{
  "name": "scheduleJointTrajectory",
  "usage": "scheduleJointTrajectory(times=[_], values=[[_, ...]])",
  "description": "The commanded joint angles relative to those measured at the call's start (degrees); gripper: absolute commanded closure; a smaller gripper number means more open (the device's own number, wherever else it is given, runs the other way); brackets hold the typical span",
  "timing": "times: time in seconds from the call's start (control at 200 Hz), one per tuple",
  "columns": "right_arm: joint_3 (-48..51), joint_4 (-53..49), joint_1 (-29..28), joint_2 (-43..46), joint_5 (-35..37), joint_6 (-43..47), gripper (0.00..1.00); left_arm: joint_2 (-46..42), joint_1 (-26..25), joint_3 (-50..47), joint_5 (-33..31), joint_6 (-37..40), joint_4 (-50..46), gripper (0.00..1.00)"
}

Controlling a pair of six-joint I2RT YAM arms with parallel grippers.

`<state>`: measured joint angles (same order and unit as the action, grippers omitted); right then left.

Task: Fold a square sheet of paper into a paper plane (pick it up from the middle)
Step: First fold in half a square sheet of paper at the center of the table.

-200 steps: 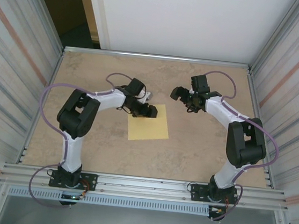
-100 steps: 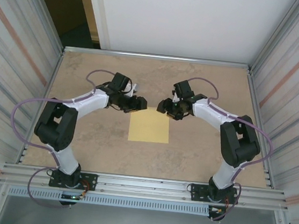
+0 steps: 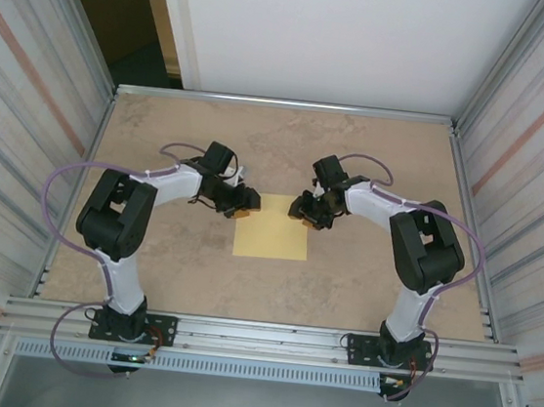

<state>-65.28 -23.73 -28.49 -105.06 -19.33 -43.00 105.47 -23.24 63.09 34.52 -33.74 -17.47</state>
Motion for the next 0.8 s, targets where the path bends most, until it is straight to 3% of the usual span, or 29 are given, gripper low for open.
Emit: scheduleJointTrajectory(times=[0.0,0.421,0.792], values=[[0.8,-2.1,0.2,-1.2,2.1,0.8,0.56,1.5,0.1,-0.7,0.3,-0.2,-0.4,0.54],[1.1,0.4,0.0,-4.9,-1.2,1.1,0.56,2.0,0.8,-8.6,1.3,-2.5,10.7,0.42],[-1.2,3.1,-1.4,-7.2,-4.6,0.7,0.57,-0.9,1.6,-12.5,3.1,-3.7,16.2,0.20]])
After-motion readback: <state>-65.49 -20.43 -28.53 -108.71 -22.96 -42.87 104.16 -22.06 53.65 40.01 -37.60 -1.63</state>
